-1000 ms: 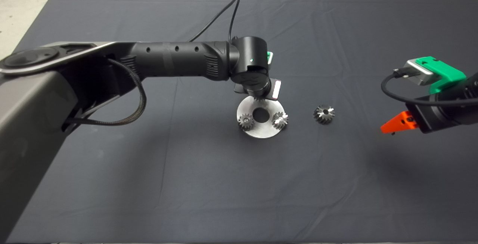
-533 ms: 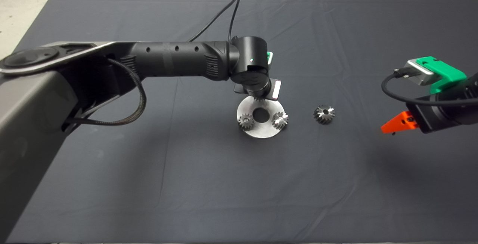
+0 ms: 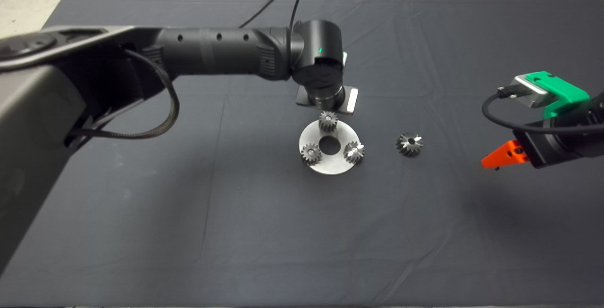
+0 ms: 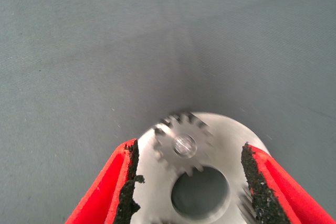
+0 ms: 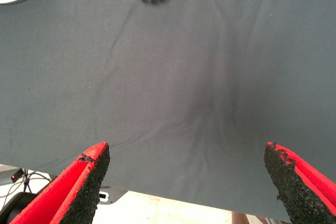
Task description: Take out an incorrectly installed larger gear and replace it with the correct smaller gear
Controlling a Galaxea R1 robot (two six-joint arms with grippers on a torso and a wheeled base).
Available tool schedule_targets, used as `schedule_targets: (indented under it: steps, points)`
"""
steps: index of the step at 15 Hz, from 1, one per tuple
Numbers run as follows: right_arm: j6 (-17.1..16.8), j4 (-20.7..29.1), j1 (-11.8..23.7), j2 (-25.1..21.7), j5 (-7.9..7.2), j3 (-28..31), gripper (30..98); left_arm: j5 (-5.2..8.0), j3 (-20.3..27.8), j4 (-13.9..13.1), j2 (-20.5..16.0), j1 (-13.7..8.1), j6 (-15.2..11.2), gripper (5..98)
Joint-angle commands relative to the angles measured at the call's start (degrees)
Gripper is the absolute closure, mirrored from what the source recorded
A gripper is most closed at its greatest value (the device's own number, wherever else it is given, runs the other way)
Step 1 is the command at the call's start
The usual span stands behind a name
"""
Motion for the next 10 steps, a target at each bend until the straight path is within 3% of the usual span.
schedule_targets:
  steps: [1,2,3,5,6,8,9,10]
  points:
    - [0.27,1.93,1.19,-1.26,-2.30,0.32,50.4,0.20,6.92,-9.72,-5.38,-12.06,-0.19,54.5]
    - [0.20,1.93,1.19,-2.15,-2.39,0.49,50.4,0.29,10.78,-12.37,-8.81,-14.42,-0.28,51.2]
    - [0.27,2.02,1.19,-2.93,-2.39,0.58,50.4,0.52,14.71,-15.24,-12.65,-14.78,-0.45,50.0]
    - [0.27,2.36,1.19,-4.43,-2.30,2.23,50.4,1.85,29.25,-24.27,-22.71,-14.78,-2.88,46.2]
    - [0.44,2.90,1.19,-4.35,-2.30,2.95,50.4,3.81,35.04,-26.88,-27.09,-14.78,-5.19,45.2]
    - [0.97,3.07,1.19,-3.90,-2.30,4.61,50.4,12.02,44.40,-31.33,-35.57,-14.69,-9.05,43.5]
    - [1.07,3.16,1.19,-3.90,-2.30,5.32,50.4,13.72,48.17,-33.09,-40.03,-14.69,-9.59,39.9]
    - [1.20,3.30,1.19,-4.04,-2.30,6.44,50.4,13.47,52.30,-33.52,-46.06,-14.60,-9.63,39.9]
